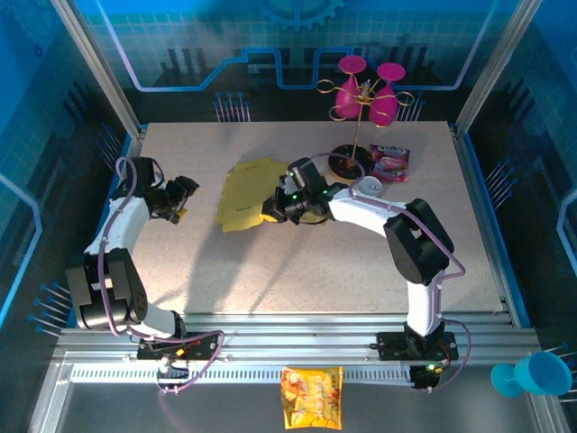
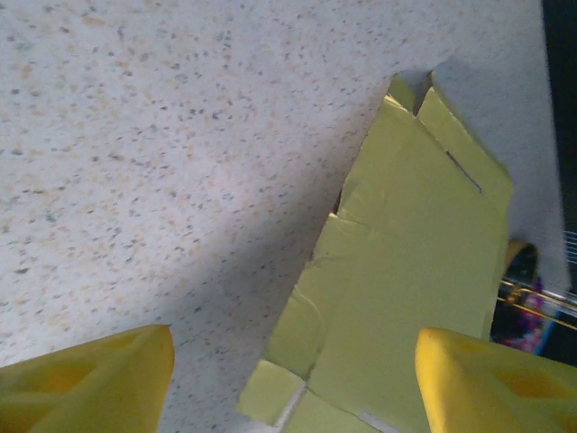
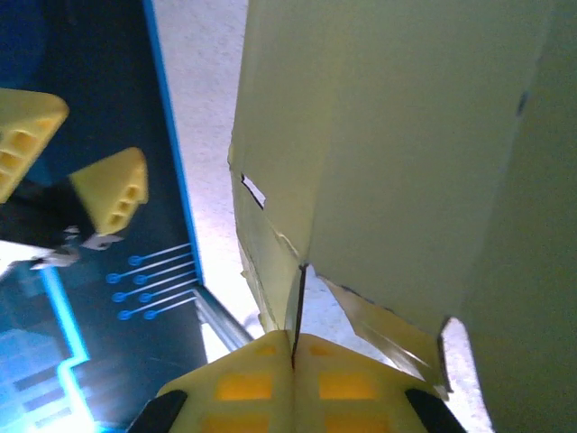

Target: Fold the paper box

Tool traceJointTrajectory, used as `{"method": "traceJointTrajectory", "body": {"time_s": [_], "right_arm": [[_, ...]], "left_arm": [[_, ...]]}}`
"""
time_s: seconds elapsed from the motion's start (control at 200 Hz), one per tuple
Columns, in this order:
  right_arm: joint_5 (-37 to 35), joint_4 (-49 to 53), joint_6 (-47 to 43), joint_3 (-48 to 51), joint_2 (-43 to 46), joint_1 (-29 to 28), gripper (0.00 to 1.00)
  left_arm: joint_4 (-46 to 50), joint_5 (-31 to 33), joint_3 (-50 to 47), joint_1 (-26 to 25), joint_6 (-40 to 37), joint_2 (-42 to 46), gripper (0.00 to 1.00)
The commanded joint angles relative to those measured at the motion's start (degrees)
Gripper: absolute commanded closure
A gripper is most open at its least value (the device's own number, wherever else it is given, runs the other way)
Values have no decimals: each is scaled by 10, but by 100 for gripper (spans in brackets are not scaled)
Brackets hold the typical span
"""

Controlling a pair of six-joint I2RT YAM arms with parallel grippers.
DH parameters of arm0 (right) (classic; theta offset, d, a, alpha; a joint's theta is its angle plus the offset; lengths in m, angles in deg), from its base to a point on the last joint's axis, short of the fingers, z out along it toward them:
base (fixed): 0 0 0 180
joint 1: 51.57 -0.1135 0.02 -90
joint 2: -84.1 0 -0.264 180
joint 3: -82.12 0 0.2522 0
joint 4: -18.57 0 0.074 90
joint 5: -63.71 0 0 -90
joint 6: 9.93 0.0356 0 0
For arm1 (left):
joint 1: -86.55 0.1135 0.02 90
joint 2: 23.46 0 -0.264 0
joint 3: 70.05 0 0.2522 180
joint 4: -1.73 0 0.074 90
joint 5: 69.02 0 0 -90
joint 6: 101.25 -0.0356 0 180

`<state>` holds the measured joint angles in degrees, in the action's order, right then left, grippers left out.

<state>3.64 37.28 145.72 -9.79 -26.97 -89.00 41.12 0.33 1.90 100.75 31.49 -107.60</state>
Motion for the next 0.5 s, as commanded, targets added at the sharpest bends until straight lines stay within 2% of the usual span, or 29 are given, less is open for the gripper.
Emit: {"method": "traceJointTrajectory", "body": {"time_s": [0.0, 0.165, 0.315, 0.49], "right_arm": [[58, -5, 40, -15, 25, 14, 100], [94, -29, 76, -5, 46, 23, 100], [116, -63, 113, 9, 66, 26, 100], [136, -79, 137, 18, 84, 30, 100]], "left_arm": [[-112, -111, -28, 4, 51, -11, 28], [-302, -164, -79, -2, 168, -30, 25], [-374, -179, -90, -18, 220, -73, 25], [-455, -169, -104, -33, 283, -113, 28]]}}
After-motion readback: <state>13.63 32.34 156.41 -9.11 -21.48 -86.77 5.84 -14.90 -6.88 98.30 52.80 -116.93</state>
